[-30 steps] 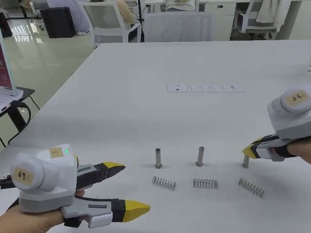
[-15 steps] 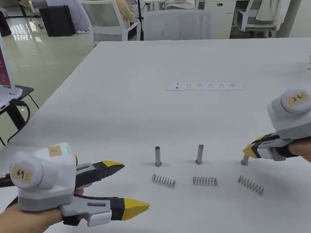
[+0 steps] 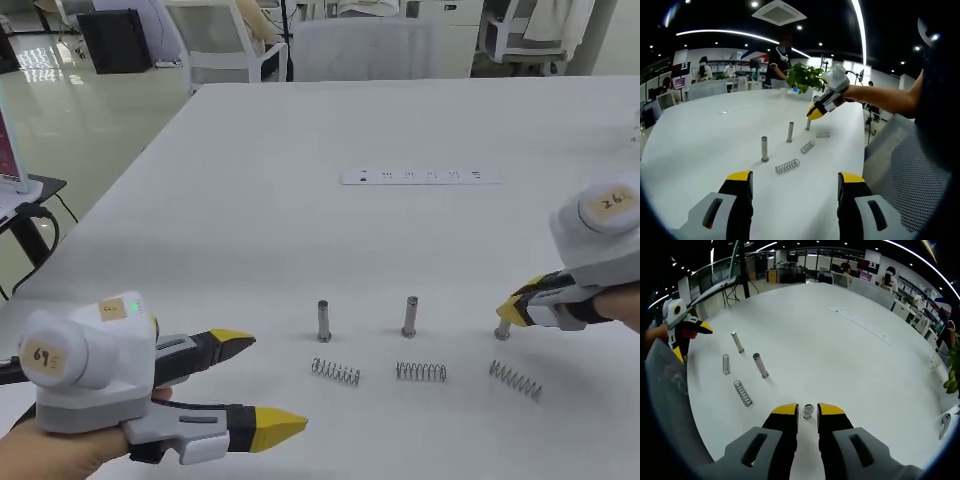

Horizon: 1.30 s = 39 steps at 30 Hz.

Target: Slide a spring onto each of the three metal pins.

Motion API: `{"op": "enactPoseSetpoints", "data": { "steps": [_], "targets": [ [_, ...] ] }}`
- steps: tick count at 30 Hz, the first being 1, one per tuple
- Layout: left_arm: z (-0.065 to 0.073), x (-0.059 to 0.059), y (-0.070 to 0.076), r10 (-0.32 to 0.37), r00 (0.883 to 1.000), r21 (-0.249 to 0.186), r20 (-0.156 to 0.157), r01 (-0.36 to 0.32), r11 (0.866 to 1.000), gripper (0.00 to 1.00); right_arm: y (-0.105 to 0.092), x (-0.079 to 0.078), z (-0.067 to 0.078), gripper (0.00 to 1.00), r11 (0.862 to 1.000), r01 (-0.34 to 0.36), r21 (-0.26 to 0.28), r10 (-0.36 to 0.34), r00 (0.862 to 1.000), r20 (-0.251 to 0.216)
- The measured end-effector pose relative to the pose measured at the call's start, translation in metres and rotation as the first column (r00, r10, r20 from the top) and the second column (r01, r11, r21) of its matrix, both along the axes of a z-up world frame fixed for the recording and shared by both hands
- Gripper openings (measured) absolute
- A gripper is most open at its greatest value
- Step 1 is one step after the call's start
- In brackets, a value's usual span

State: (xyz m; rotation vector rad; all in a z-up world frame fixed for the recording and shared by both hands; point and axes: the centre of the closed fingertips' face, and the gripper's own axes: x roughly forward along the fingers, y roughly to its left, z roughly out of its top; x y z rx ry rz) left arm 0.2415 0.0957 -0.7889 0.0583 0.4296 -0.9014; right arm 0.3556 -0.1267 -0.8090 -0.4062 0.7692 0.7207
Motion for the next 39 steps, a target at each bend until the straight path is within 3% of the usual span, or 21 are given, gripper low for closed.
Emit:
{"op": "enactPoseSetpoints", "data": {
  "steps": [19,32,39],
  "targets": [
    [0.000,0.001,0.000,-0.001,1.000,-0.001,0.002,0.001,1.000,0.65,-0.012,-0.008,0.010,0.20,1.000,0.010,-0.001,-0.010,0.999,0.040],
    [0.000,0.000,0.000,-0.004,1.000,0.002,0.000,0.004,1.000,0.65,-0.021,-0.027,0.007,0.22,1.000,-0.023,-0.018,0.023,0.999,0.026],
    [0.001,-0.001,-0.001,-0.009,1.000,0.004,0.003,0.009,1.000,0.65,-0.022,-0.043,0.000,0.22,0.999,-0.049,-0.023,0.049,0.999,-0.004]
  ]
}}
